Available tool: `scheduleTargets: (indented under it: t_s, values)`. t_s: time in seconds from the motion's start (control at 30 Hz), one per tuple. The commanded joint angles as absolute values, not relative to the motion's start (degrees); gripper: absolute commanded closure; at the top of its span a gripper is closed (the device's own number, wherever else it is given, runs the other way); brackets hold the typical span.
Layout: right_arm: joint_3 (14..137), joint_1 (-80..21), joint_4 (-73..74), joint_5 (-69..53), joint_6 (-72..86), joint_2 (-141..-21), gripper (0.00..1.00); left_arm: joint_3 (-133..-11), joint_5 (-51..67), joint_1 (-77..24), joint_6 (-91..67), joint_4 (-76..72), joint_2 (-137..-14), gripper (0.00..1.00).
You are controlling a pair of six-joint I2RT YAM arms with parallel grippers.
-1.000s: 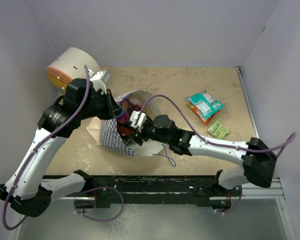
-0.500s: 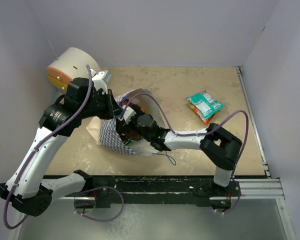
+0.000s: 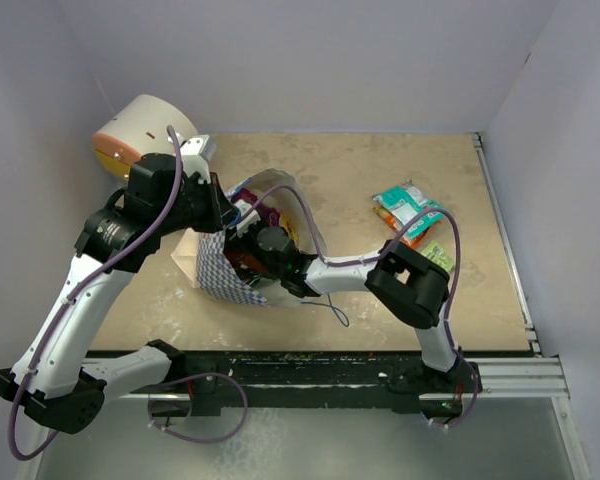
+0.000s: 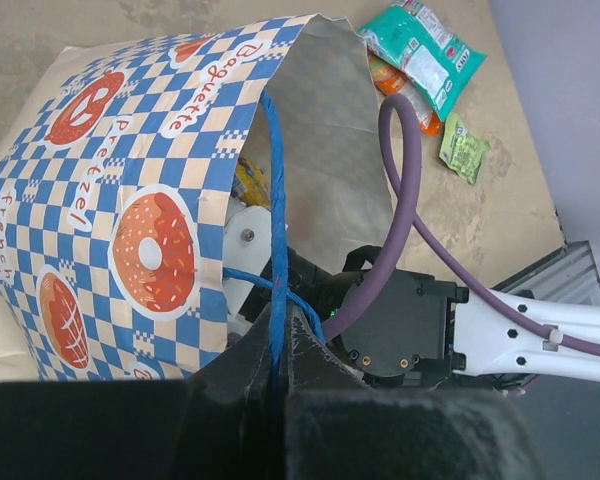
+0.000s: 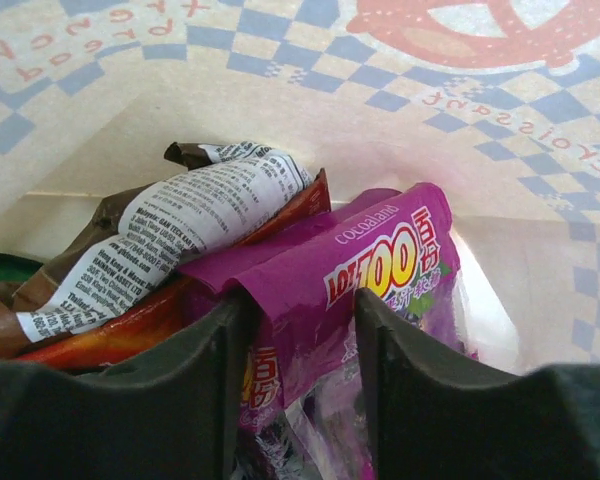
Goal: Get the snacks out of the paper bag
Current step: Take out the snack from the paper bag.
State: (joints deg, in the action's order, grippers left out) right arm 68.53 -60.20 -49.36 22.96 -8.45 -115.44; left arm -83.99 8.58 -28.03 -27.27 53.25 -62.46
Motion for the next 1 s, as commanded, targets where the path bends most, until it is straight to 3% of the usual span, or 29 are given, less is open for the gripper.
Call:
scheduleTargets:
  t_s: [0.0,0.17,0.4,0.67,0.97]
  values:
    - [67.59,-58.1,-49.45,23.48,-8.78,-111.98,0.59,-86.22,13.52,-29.27,-27.03,53.95,-61.17,1.0]
    - [64.86,-58.18,-46.95,19.64,-7.19,-105.86,0.86,-85.88,12.0,-29.29,-27.05,53.98,-61.5,1.0]
    - [58.36,-58.18,-46.03,7.44,-3.35,-94.53,1.0,-85.35,9.22,-29.27,-27.72,53.15,-61.13,1.0]
    - [53.89,-58.18,-48.34,1.4,2.25,-84.86,1.0,-84.14,8.42,-29.27,-30.43,51.59,-61.2,1.0]
    - [56.58,-58.27,-46.29,2.67,10.66,-79.61,1.0,-89.44,6.85,-29.27,-34.81,60.71,-64.27,1.0]
